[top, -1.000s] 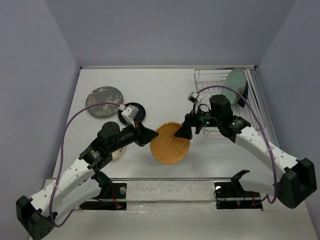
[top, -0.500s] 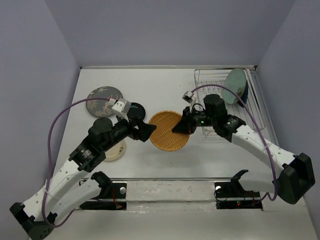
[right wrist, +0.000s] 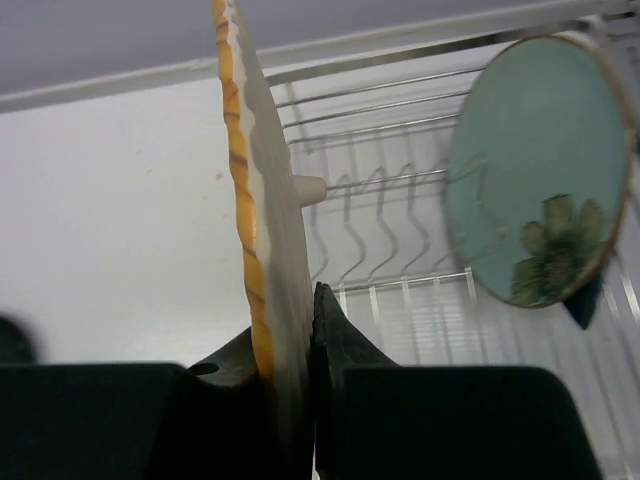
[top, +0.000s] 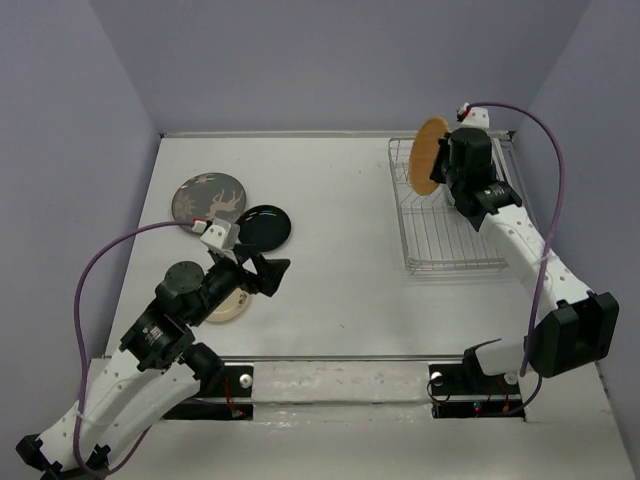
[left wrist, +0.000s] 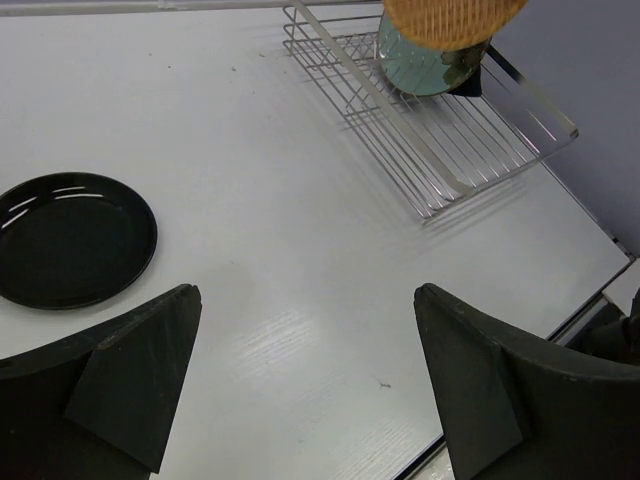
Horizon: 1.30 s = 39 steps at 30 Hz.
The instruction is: Load the plates into the dish rack
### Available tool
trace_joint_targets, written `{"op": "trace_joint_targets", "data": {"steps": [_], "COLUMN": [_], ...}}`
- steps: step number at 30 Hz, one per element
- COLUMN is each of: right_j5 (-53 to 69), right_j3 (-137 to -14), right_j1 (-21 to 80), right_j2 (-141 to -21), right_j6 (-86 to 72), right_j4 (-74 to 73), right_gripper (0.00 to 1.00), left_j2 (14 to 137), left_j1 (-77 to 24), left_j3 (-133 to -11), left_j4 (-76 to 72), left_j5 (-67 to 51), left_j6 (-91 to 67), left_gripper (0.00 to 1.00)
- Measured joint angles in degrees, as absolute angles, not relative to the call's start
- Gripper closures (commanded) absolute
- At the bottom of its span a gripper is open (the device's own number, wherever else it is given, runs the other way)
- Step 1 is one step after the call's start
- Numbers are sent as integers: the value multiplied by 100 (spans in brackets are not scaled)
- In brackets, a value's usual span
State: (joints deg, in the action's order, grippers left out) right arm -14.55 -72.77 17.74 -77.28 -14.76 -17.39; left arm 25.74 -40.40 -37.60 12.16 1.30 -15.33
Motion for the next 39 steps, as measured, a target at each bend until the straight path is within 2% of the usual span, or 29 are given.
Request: {"op": "trace_joint_targets", "data": {"steps": [6,15,35,38,39], "right_j5": [-2580,-2912,-2165,-1994,-1911], "right_j3": [-8138,-8545,-8189,-8156,-8154], "right_j1": [1260,729,327,244,209], "right_j2": [-8685,-9784,-9953,-9957,-9968], "right_j6": [-735,478,642,567,504], "right_j4": [-1645,-1623,-1651,-1667,-1660], "right_gripper": [93,93,93,77,63], "left_j2": [2550,2185,2137,2156,2169], "left_j1": [-4040,-4040,-4040,-4040,-4040], "left_j3": [-3675,-3632,-3632,-3632,-3632], "left_j4": [1199,1138,1138,1138,1138], "left_j5": [-78,-239,-279,-276,-276], "left_j6": [-1455,-1411,-1398,-1398,-1398], "left_gripper": [1,1,1,1,1]}}
